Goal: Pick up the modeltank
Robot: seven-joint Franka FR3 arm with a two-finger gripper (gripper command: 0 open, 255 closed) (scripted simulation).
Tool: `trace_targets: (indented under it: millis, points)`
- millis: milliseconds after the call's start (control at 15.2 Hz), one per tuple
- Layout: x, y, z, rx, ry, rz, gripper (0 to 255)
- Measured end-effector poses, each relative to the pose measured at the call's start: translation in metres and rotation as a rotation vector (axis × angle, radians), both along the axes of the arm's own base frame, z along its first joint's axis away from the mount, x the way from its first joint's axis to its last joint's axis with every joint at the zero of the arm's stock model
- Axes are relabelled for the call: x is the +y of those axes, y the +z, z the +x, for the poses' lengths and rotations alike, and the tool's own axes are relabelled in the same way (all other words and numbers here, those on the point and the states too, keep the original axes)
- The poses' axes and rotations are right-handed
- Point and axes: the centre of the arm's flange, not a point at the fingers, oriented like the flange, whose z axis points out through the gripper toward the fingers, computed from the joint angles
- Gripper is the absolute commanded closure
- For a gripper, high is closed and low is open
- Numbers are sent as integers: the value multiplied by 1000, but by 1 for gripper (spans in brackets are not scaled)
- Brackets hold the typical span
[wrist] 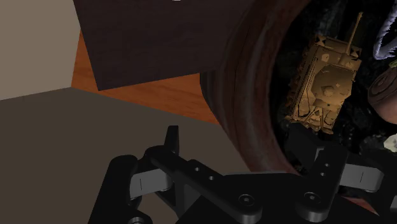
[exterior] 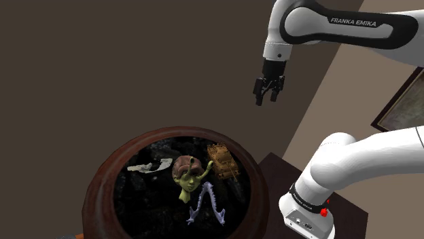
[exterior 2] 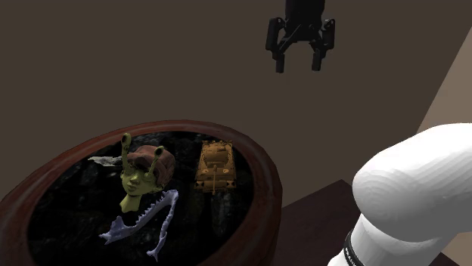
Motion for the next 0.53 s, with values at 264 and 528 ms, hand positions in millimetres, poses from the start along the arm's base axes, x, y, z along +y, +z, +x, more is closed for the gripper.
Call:
trace_targets:
  millis: [264, 528]
  points:
    - [24, -13, 0, -5, 15, 0, 0]
    - [73, -38, -4, -15, 42, 1, 0]
